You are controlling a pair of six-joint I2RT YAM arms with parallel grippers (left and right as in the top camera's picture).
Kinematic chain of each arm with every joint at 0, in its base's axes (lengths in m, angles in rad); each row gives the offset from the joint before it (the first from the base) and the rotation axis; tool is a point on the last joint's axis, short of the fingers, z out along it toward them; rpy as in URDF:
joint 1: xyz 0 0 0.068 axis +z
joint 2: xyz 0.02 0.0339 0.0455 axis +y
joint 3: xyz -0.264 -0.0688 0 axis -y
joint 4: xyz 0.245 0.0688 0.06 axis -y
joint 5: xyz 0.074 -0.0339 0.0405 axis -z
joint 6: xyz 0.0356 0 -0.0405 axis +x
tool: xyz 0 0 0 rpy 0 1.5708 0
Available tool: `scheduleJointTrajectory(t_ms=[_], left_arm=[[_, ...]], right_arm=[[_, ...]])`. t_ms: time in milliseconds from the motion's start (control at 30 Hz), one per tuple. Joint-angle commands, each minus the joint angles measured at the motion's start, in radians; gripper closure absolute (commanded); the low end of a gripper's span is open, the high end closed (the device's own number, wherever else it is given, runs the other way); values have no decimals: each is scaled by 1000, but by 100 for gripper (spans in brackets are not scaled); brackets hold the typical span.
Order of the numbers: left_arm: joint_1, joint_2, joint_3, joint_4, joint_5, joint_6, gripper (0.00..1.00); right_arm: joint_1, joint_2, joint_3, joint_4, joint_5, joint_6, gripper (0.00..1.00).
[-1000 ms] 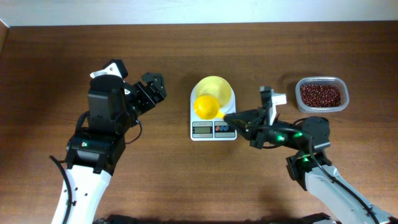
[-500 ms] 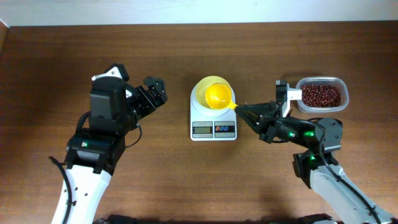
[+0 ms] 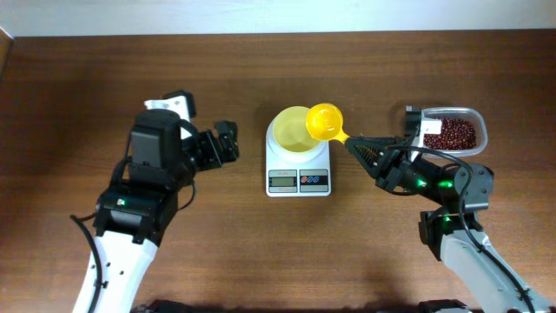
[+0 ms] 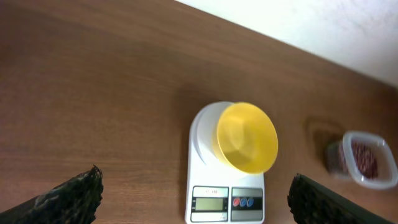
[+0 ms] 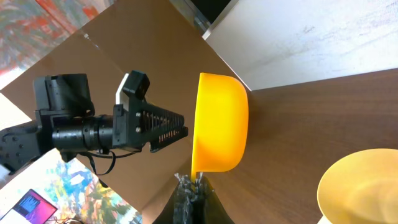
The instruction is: Scoop item into bowl and weigh 50g on scale
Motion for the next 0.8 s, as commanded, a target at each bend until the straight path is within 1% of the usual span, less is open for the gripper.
scheduleJointTrajectory(t_ms=[0,67,100,200,367,467,500,533,700,767], left_arm=[[-53,-8,19,-7,-5,105,1],[-75,-8,19,-31,-5,105,2],[-76,-8,19,-49,-5,105,5],[-76,-8,19,-124,-12,105,33],[-76,-3,19,-161,-11,104,71],[-76,19,18,-159,-11,104,91],[-76,34,18,-153,-11,104,97],[-76,49,18,-150,-11,104,100],[-165,193,18,-81,-7,105,100],[-227,254,18,-27,-8,105,100]], right_arm=[[-8,-20,21,13,16,20,96],[-8,-20,21,16,18,19,96],[-9,-20,21,20,27,18,96],[-45,-20,21,84,27,19,96],[-60,-19,21,86,27,19,96],[-60,-19,21,85,28,19,96],[-60,-19,21,85,28,18,96],[-60,-19,21,85,29,15,96],[-60,-18,21,84,161,14,96],[-60,-14,21,82,220,-43,96]])
